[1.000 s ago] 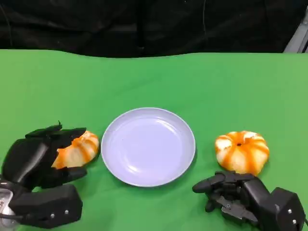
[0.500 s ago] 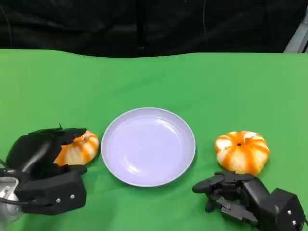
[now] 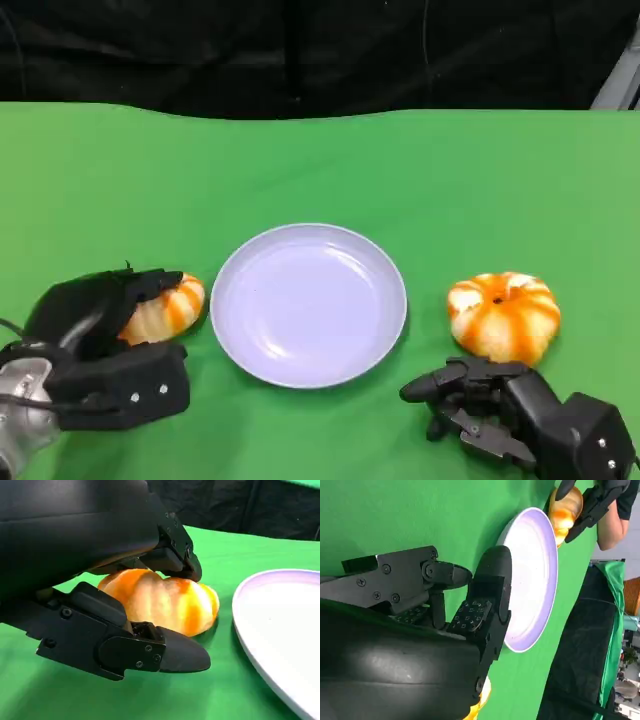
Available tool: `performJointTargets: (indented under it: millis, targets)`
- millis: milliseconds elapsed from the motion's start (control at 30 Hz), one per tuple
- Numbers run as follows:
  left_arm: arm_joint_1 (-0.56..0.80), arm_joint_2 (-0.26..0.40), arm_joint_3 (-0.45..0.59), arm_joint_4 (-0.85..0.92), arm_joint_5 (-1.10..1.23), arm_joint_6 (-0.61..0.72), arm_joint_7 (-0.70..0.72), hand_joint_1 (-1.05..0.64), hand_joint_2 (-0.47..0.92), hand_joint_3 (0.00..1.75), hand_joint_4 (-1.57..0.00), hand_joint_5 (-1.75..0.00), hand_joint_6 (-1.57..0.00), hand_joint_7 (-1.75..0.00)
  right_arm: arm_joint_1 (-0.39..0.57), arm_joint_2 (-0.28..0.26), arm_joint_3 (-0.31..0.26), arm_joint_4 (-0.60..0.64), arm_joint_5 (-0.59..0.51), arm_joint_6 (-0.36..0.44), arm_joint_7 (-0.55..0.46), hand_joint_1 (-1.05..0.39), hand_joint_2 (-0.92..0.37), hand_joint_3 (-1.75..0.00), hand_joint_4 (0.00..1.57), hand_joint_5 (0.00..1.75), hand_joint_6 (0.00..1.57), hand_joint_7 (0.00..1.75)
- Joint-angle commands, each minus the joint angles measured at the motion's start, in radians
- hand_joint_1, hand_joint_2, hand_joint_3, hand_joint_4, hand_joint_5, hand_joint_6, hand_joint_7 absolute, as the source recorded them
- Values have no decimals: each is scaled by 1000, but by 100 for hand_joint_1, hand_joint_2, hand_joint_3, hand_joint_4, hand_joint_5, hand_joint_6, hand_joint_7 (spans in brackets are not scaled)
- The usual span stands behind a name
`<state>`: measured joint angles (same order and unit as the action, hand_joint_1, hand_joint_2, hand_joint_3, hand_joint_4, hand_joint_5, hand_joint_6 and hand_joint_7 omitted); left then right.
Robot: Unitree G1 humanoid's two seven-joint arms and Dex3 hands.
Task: Grasp the bread from the table and place it into the plate.
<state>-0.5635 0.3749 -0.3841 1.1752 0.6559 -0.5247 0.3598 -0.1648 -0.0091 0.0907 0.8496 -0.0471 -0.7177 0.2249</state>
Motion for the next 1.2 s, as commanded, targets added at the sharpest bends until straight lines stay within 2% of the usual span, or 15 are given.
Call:
performJointTargets:
  millis: [33,167,300,367,667,800,900,933,967,1000,1033,1067,1133,1167,1200]
  targets:
    - [-16,-5,-13,32,-8,26,-33,-86,92,35,-47,-2,-52,0,17,-15,-1,4,-7,8,0,-3,-92,-41,78,128,102,51]
    - [-20,-8,-21,38,-8,31,-37,-79,92,32,-49,-2,-52,0,17,-15,-2,5,-6,9,0,-3,-92,-40,78,127,102,51]
    - [-14,-3,-31,41,-5,14,-18,-33,92,9,-54,-1,-52,0,17,-15,-3,5,-2,13,5,-4,-92,-40,78,127,102,51]
    - [-13,-1,-33,41,-7,11,-16,-25,92,7,-55,-1,-53,0,18,-15,-3,3,-4,16,4,-4,-92,-41,78,126,102,51]
    - [-13,10,-49,37,-9,9,-8,-12,92,11,-57,-1,-54,-1,17,-17,-1,2,-9,15,1,-3,-92,-41,79,126,102,52]
    - [-8,11,-49,29,-13,18,-10,-9,92,11,-62,-3,-63,-4,18,-16,-1,3,-7,13,2,-3,-92,-41,79,126,102,52]
    - [-7,3,-36,30,-27,22,1,-7,92,11,-79,-6,-77,-6,18,-16,-1,1,-8,17,1,-4,-92,-41,79,126,102,52]
    - [-6,0,-32,30,-33,23,5,-7,92,14,-96,-12,-90,-8,18,-15,-1,2,-6,19,2,-3,-92,-41,79,126,102,52]
    - [-5,-3,-29,31,-37,26,18,-8,92,16,-106,-16,-98,-9,17,-14,-2,3,-3,21,4,-3,-92,-41,79,126,102,52]
    - [-4,-5,-28,32,-39,29,28,-10,92,18,-110,-37,-109,-11,17,-13,-2,4,-1,22,6,-3,-92,-41,79,126,102,52]
    - [-3,-10,-26,34,-39,36,50,-11,92,18,-95,-87,-118,-11,16,-13,-2,6,-4,20,4,-3,-92,-42,79,126,102,52]
    - [-2,-14,-25,36,-40,41,66,-13,92,18,-82,-123,-122,-14,15,-13,-2,7,-6,18,2,-3,-92,-41,79,126,102,52]
    - [1,-21,-18,40,-46,45,95,-14,92,16,-67,-157,-122,-20,15,-12,-3,6,-3,21,4,-3,-92,-41,79,126,102,53]
    - [2,-24,-13,42,-49,45,107,-13,92,16,-64,-163,-114,-36,16,-12,-3,5,-3,23,4,-3,-92,-41,79,126,102,53]
    - [3,-27,-10,43,-51,46,118,-12,92,15,-62,-169,-102,-59,16,-13,-2,3,-5,22,2,-3,-92,-41,79,126,101,53]
